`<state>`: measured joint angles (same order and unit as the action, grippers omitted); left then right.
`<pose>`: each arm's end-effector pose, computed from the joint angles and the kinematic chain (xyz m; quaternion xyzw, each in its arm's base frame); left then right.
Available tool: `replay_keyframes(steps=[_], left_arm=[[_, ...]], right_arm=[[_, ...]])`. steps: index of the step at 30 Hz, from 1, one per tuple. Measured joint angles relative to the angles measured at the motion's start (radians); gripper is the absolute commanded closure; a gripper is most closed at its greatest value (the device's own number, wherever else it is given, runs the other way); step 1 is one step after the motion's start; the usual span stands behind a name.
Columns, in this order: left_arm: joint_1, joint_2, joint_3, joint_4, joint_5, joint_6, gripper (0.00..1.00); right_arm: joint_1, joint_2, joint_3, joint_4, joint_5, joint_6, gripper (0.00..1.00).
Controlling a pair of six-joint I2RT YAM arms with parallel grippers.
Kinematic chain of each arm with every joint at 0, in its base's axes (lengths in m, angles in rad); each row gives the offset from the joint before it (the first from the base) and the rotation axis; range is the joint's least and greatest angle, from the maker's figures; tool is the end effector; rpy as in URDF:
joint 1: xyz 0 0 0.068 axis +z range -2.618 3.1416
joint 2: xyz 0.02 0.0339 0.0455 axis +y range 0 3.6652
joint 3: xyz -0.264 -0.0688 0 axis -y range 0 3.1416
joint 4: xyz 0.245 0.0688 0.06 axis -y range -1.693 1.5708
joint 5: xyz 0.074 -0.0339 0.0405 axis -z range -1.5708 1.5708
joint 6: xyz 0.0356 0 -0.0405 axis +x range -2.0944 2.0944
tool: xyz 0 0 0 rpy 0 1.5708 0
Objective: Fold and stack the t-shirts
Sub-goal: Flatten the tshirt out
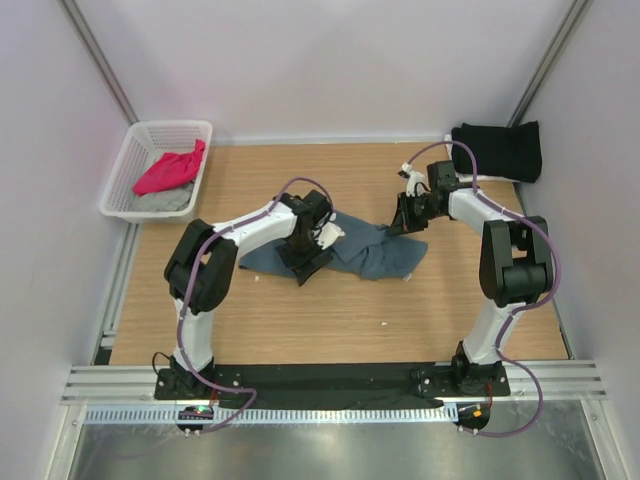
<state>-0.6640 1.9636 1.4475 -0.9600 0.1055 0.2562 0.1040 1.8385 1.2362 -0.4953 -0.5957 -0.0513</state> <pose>0.2923 -0.2335 0.1798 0.4452 0.8927 -0.0611 0.0356 0.3688 0.0586 0.1866 -0.1407 0.9212 0.2911 0.2165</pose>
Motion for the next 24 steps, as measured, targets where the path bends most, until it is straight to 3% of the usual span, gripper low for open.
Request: replay_keyframes(steps=[4, 12, 20, 24], left_arm=[[-0.027, 0.031, 0.042, 0.010, -0.011, -0.016, 0.34], [-0.042, 0.071, 0.082, 0.024, -0.043, -0.029, 0.63], [-0.042, 0.085, 0.078, 0.025, -0.061, -0.042, 0.60], [-0.042, 0.085, 0.067, 0.024, -0.073, -0.043, 0.74]], right_arm=[[0.000, 0.000, 0.000, 0.000, 0.000, 0.000, 0.99], [0.000, 0.000, -0.003, 0.002, 0.000, 0.000, 0.99], [-0.002, 0.000, -0.011, 0.003, 0.000, 0.000, 0.99], [-0.002, 0.000, -0.012, 0.008, 0.000, 0.001, 0.99]])
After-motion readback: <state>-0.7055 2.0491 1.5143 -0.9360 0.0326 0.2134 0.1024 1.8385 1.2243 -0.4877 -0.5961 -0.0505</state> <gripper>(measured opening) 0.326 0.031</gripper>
